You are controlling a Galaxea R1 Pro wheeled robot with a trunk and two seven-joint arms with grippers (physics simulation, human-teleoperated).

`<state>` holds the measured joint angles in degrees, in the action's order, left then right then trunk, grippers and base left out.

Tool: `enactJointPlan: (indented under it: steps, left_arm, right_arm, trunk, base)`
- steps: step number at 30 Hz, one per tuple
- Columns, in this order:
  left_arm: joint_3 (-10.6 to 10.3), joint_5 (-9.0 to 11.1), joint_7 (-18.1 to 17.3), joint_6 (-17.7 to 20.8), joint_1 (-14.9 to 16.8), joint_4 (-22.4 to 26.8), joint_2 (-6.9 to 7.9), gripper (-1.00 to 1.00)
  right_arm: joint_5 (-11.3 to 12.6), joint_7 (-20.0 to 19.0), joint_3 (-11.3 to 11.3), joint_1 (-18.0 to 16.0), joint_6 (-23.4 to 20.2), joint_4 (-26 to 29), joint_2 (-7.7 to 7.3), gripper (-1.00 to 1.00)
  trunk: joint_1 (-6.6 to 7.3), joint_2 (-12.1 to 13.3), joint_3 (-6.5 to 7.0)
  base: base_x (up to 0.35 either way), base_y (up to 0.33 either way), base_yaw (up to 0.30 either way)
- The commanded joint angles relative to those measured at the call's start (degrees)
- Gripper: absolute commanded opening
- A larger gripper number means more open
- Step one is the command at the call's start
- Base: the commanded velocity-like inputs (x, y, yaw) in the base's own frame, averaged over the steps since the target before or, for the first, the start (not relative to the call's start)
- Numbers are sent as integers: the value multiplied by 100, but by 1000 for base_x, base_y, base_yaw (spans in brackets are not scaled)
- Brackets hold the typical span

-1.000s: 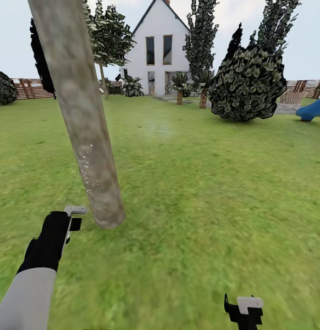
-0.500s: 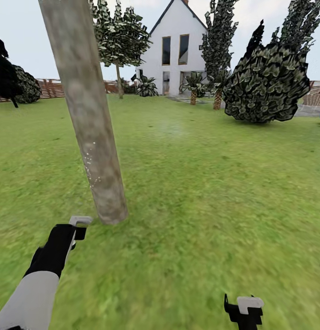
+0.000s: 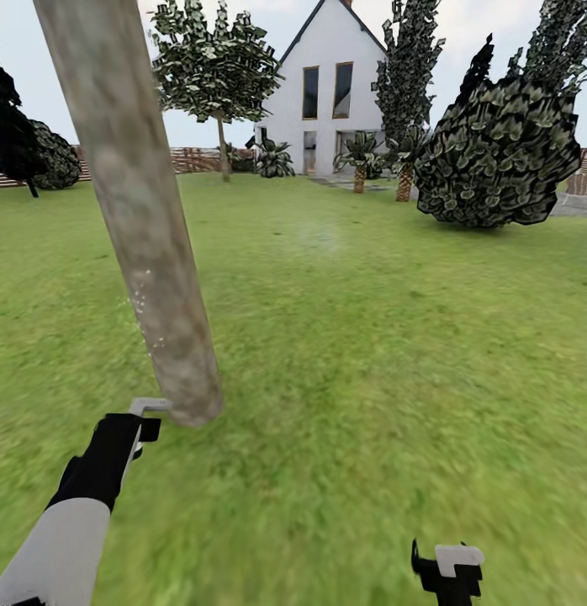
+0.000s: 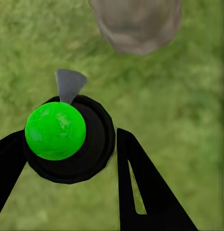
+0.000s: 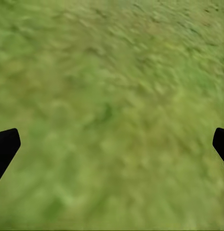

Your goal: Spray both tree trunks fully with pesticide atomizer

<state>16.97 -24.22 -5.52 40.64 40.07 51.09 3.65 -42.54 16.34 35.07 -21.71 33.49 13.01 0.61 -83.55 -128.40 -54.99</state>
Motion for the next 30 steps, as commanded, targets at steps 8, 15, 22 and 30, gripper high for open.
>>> enactJointPlan:
  steps: [8,15,22,30]
  left_arm:
    - [0,-7,-47,-4,0,-108,22,-100]
    - [-2,-12,-80,0,0,-108,30,-100]
    - [-2,-12,-81,0,0,-108,30,-100]
    - [0,-21,-81,-1,0,-111,31,-100]
  right_arm:
    - [0,0,-1,0,0,0,0,100]
    - [0,0,-5,0,0,-2,0,100]
    - [0,0,-6,0,0,-2,0,100]
    - [0,0,-6,0,0,-9,0,100]
  trunk:
    - [0,0,0]
    - [0,0,0]
    - [0,0,0]
    - [0,0,0]
  base:
    - [274,-164,45]
    - [208,-203,268]
    - [152,-238,114]
    - [31,-270,0]
